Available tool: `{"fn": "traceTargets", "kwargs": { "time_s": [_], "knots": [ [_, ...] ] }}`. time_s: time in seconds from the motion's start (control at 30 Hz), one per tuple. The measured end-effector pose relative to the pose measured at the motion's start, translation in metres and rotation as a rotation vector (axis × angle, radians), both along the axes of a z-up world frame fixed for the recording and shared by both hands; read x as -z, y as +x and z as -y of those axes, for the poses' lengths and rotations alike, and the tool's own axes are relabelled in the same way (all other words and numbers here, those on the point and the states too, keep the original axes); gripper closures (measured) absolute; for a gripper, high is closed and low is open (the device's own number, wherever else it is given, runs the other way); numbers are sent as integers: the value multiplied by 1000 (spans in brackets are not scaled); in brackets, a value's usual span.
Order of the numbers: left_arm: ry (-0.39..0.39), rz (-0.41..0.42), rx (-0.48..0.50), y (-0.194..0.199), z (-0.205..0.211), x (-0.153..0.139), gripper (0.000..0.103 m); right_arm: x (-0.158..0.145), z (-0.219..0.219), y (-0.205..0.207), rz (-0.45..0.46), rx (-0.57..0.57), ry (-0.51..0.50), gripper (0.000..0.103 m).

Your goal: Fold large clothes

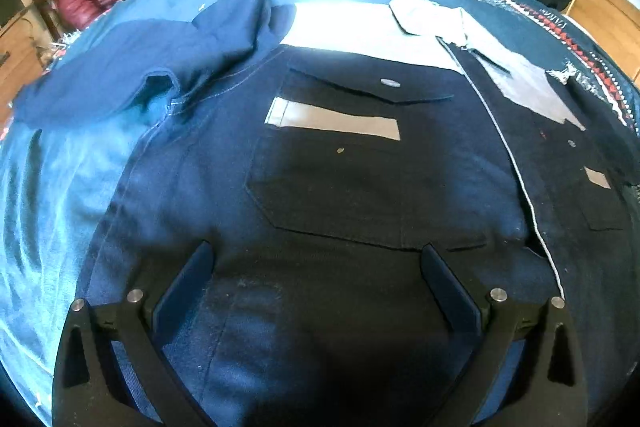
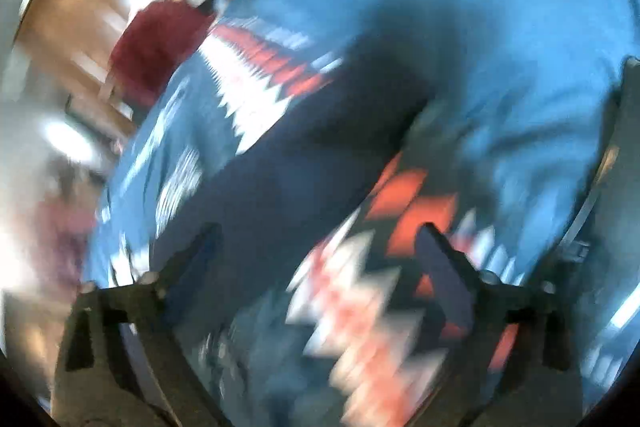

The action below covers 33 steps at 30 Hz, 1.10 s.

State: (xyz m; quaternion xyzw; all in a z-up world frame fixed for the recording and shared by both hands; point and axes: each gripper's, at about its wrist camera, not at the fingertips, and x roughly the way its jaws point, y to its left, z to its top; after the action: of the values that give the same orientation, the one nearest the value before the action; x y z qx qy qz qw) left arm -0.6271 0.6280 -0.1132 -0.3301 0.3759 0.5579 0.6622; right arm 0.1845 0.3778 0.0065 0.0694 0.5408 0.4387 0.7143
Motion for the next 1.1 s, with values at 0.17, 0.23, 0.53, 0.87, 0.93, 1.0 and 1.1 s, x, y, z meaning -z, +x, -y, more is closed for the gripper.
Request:
{"fn": "traceTargets", "kwargs": {
  "time_s": [0.17,0.23,0.53,0.87,0.93,1.0,1.1],
  "knots": [
    [-1,26,-15,-2,-3,0,0,14,-3,48,-45,62,-14,28],
    [6,24,-15,-2,-2,-1,0,19,-8,48,-44,53,-22,28],
    [38,22,-21,-1,-3,-1,0,29,-39,41,45,-19,-59,47],
    [54,53,-17,-4,-2,0,0,28,-48,32,146,-2,-90,91],
    [56,61,-17,-4,-2,-3,0,0,-45,8,193,-37,-20,91],
    [58,82,-24,-6,-2,-7,1,-35,-51,-24,214,-89,62,91],
    [82,159,-33,-9,-3,-22,5,-89,-83,-93,231,-216,185,92]
  ]
}}
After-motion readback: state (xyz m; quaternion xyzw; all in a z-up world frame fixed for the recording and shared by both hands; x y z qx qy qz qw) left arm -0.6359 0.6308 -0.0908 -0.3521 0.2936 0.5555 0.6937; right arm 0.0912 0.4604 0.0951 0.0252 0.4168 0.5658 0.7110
